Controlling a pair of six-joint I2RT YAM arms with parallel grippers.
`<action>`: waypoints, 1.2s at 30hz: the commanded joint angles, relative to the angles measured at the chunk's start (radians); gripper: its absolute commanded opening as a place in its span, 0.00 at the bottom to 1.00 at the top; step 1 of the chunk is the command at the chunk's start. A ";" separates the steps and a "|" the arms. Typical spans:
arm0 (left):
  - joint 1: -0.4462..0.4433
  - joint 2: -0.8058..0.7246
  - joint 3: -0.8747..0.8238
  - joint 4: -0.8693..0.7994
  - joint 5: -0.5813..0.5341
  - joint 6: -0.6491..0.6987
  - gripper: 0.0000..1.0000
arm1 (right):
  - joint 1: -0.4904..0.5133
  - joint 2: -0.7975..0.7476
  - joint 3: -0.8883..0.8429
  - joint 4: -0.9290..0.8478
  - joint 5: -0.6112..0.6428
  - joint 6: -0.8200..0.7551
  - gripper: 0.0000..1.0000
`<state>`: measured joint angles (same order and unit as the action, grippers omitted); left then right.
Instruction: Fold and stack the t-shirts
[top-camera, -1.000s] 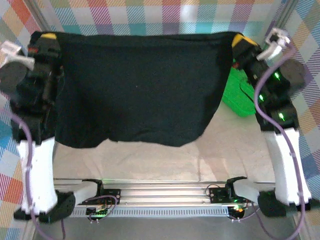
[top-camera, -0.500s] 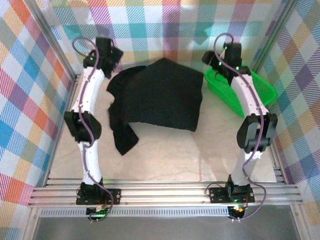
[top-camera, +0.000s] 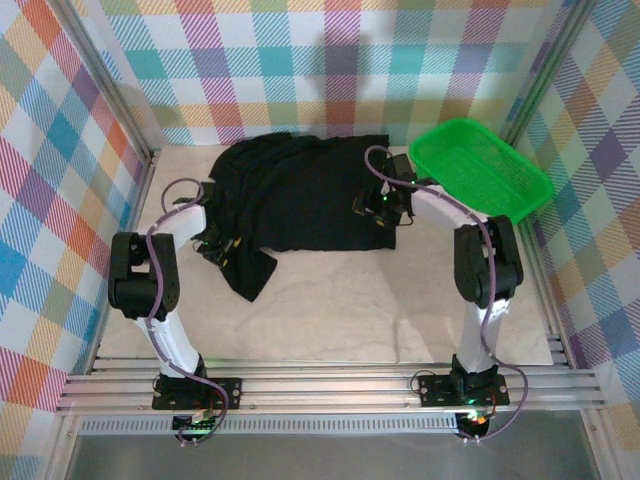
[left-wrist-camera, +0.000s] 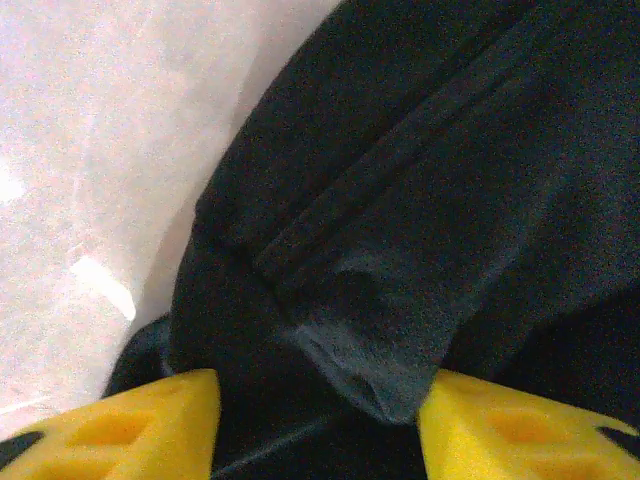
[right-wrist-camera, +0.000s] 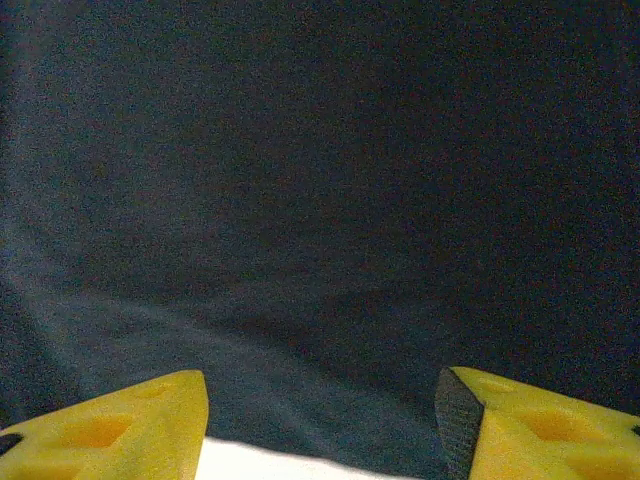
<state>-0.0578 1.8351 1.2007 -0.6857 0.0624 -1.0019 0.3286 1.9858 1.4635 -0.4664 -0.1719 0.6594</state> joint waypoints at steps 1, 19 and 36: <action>-0.012 -0.049 -0.020 -0.054 -0.009 0.008 0.51 | -0.021 0.039 0.015 -0.078 0.037 0.024 0.62; -0.010 -0.184 -0.156 -0.107 -0.103 0.116 0.65 | -0.111 -0.063 -0.132 -0.346 0.133 -0.005 0.56; -0.228 -0.569 -0.474 -0.220 0.040 -0.111 0.57 | -0.109 -0.396 -0.280 -0.365 0.162 -0.098 0.58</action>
<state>-0.2611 1.2724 0.7620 -0.8997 0.0517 -1.0393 0.2192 1.6146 1.2243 -0.8101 -0.0032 0.5781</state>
